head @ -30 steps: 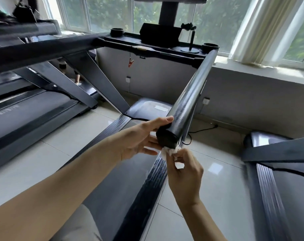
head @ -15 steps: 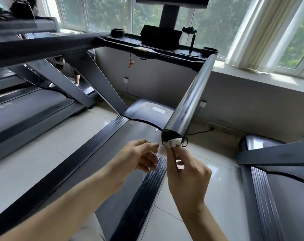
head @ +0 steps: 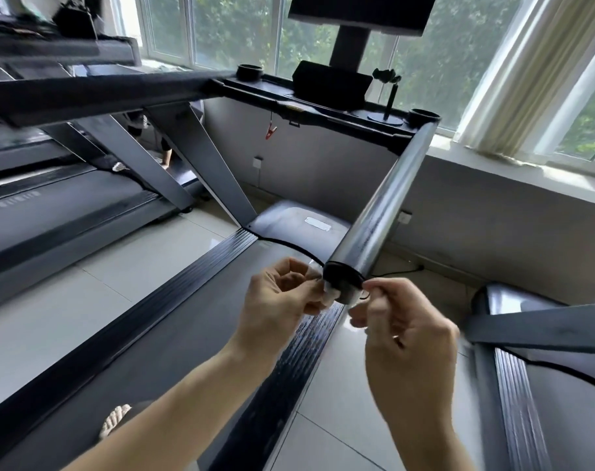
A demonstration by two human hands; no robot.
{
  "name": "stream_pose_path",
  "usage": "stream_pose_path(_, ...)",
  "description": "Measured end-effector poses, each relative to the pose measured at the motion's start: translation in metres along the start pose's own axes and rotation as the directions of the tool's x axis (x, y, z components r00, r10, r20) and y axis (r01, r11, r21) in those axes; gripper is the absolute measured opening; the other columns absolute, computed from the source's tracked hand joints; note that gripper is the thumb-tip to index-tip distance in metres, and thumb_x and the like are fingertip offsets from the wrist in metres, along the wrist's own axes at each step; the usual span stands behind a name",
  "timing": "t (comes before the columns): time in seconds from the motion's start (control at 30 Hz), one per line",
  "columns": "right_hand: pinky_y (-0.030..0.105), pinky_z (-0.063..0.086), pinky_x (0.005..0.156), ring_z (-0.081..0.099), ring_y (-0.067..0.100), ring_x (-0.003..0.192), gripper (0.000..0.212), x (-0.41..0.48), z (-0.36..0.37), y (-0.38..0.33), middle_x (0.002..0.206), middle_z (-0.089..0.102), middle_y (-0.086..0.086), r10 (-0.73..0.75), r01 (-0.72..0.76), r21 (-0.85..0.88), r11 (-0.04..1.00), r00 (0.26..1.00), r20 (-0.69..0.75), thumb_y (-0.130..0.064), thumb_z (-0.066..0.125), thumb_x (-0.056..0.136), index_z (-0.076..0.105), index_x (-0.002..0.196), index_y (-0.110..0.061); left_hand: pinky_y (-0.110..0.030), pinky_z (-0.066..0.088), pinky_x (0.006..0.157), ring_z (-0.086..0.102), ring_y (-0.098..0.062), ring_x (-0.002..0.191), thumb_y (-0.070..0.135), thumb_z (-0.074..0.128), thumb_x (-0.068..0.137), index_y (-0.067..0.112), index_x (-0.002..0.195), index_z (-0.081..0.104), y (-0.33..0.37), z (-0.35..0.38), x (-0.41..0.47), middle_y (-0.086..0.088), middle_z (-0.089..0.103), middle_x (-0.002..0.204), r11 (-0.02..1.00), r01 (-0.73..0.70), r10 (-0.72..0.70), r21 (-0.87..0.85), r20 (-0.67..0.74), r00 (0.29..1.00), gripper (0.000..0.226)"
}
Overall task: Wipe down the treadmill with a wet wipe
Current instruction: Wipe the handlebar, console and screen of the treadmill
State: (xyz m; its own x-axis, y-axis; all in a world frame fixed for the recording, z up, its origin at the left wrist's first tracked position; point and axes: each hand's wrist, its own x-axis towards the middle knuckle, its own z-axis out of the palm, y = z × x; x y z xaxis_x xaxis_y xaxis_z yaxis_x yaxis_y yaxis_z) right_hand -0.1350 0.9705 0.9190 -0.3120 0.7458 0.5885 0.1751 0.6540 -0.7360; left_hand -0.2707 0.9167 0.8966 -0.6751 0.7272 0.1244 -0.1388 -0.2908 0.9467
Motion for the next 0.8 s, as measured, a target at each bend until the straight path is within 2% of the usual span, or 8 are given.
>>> stream_pose_path(0.17,0.048,0.059,0.059,0.070,0.017,0.064,0.019,0.030,-0.001,0.020,0.072,0.073,-0.006,0.143,-0.136,0.110,0.985,0.988,-0.060,-0.021,0.056,0.097,0.067,0.084,-0.029,-0.019,0.050,0.068,0.057,-0.012,0.062,-0.017,0.057,0.094,-0.009,0.089,0.060,-0.005,0.005,-0.002,-0.005,0.064,0.070,0.961,-0.261,0.264,-0.093,0.023,0.964,0.009)
stream_pose_path(0.27,0.037,0.057,0.054,0.072,0.020,0.067,0.023,0.039,0.004,0.032,0.074,0.073,0.003,0.261,-0.258,0.215,0.942,0.965,0.014,-0.011,0.054,0.104,0.067,0.086,-0.017,-0.022,0.048,0.068,0.053,-0.016,0.064,-0.006,0.060,0.093,-0.003,0.090,0.058,-0.013,0.005,0.003,-0.008,0.061,0.072,0.945,-0.302,0.311,-0.124,0.065,0.948,0.004)
stream_pose_path(0.33,0.030,0.053,0.051,0.070,0.019,0.064,0.023,0.041,0.008,0.035,0.072,0.071,0.005,0.301,-0.304,0.249,0.919,0.952,0.052,-0.011,0.052,0.104,0.066,0.086,-0.011,-0.023,0.048,0.070,0.055,-0.016,0.070,0.005,0.062,0.091,0.000,0.091,0.060,-0.020,0.006,0.007,-0.010,0.061,0.080,0.960,-0.170,0.186,-0.224,0.051,0.981,0.005)
stream_pose_path(0.43,0.031,0.054,0.051,0.067,0.017,0.061,0.022,0.042,0.016,0.038,0.068,0.068,0.002,0.311,-0.313,0.236,0.920,0.949,0.046,-0.011,0.053,0.104,0.062,0.085,-0.010,-0.028,0.044,0.074,0.051,-0.019,0.080,0.008,0.064,0.083,0.011,0.092,0.073,-0.024,0.003,0.018,-0.013,0.059,0.093,0.888,0.173,-0.120,-0.427,0.147,0.982,0.013)
stream_pose_path(0.5,0.038,0.058,0.053,0.068,0.020,0.065,0.022,0.047,0.021,0.041,0.068,0.066,0.001,0.311,-0.309,0.201,0.930,0.950,0.023,-0.017,0.055,0.104,0.061,0.083,-0.012,-0.030,0.041,0.075,0.049,-0.019,0.080,0.007,0.061,0.080,0.015,0.087,0.075,-0.022,0.000,0.025,-0.011,0.060,0.090,0.897,0.234,-0.181,-0.376,0.170,0.969,0.017)
stream_pose_path(0.6,0.053,0.060,0.068,0.070,0.030,0.077,0.026,0.063,0.024,0.042,0.079,0.071,0.004,0.307,-0.301,0.182,0.936,0.952,-0.005,-0.045,0.055,0.092,0.063,0.086,-0.021,-0.024,0.043,0.070,0.051,-0.015,0.074,0.012,0.062,0.083,0.008,0.093,0.068,-0.002,0.000,0.035,-0.008,0.060,0.085,0.975,0.083,-0.041,-0.205,0.204,0.978,0.012)
stream_pose_path(0.7,0.057,0.058,0.078,0.071,0.030,0.082,0.035,0.085,0.023,0.042,0.086,0.073,0.005,0.332,-0.325,0.178,0.929,0.943,-0.008,-0.053,0.052,0.088,0.064,0.090,-0.021,-0.019,0.047,0.062,0.055,-0.011,0.060,0.013,0.072,0.087,-0.006,0.088,0.060,0.014,0.007,0.053,-0.003,0.060,0.071,0.987,-0.090,0.122,-0.129,0.268,0.956,0.022)
stream_pose_path(0.8,0.060,0.057,0.079,0.071,0.031,0.084,0.041,0.105,0.025,0.043,0.087,0.073,0.005,0.374,-0.368,0.160,0.916,0.927,-0.006,-0.061,0.052,0.085,0.064,0.090,-0.022,-0.017,0.043,0.058,0.050,-0.009,0.058,0.014,0.075,0.089,-0.013,0.088,0.055,0.007,0.013,0.075,-0.003,0.057,0.070,0.990,-0.073,0.105,-0.119,0.296,0.949,0.033)
